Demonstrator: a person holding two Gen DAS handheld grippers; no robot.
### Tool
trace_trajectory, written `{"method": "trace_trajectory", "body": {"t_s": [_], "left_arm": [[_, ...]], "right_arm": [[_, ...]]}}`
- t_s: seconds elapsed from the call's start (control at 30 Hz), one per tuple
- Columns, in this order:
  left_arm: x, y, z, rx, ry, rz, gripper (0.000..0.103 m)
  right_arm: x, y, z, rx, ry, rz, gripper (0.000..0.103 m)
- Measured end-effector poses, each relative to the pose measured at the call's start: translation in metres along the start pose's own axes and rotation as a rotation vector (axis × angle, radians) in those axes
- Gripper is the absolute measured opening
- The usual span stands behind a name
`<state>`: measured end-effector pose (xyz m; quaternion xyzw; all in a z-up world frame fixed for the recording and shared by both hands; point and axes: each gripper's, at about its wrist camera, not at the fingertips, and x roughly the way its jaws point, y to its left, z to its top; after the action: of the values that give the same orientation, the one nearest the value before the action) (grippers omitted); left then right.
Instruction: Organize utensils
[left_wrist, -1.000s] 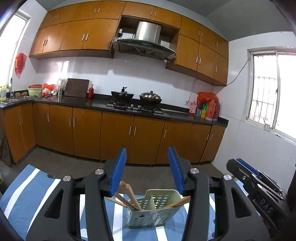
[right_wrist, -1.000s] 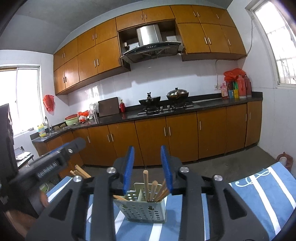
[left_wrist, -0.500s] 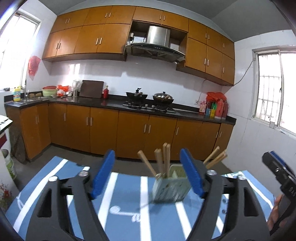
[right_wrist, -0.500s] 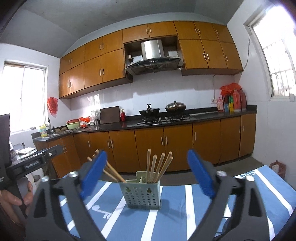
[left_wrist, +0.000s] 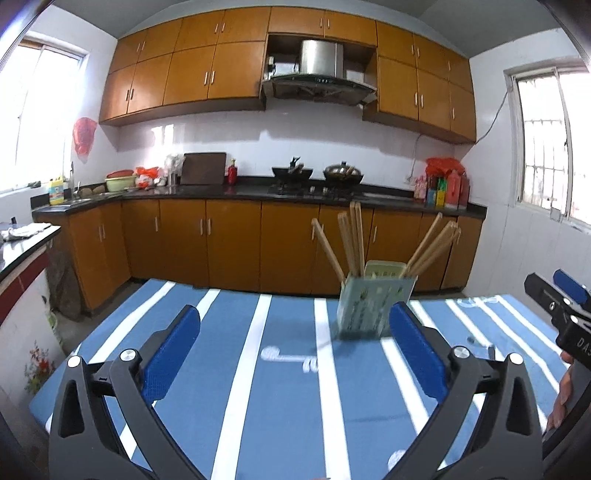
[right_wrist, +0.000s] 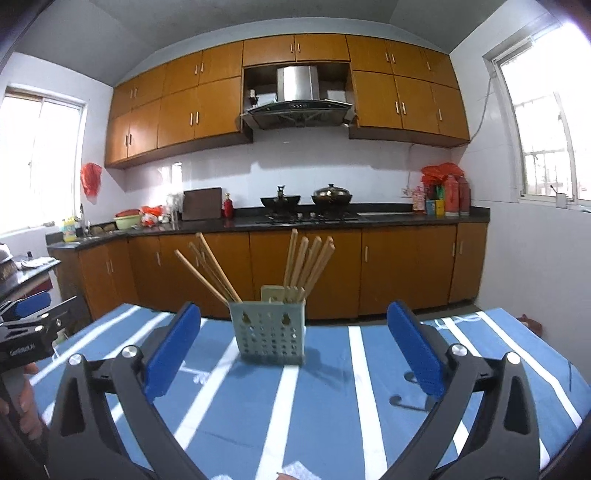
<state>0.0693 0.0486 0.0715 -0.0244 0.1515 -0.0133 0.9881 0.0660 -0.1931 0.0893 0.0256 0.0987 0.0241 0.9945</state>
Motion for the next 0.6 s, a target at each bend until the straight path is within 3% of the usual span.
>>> {"method": "trace_trajectory", "body": {"t_s": [0.6], "left_arm": [[-0.011, -0.017, -0.055, 0.051, 0.068, 0.001, 0.101]], "right_arm": [[-0.014, 0.002, -0.058, 0.003, 0.092, -0.002, 0.099]]}}
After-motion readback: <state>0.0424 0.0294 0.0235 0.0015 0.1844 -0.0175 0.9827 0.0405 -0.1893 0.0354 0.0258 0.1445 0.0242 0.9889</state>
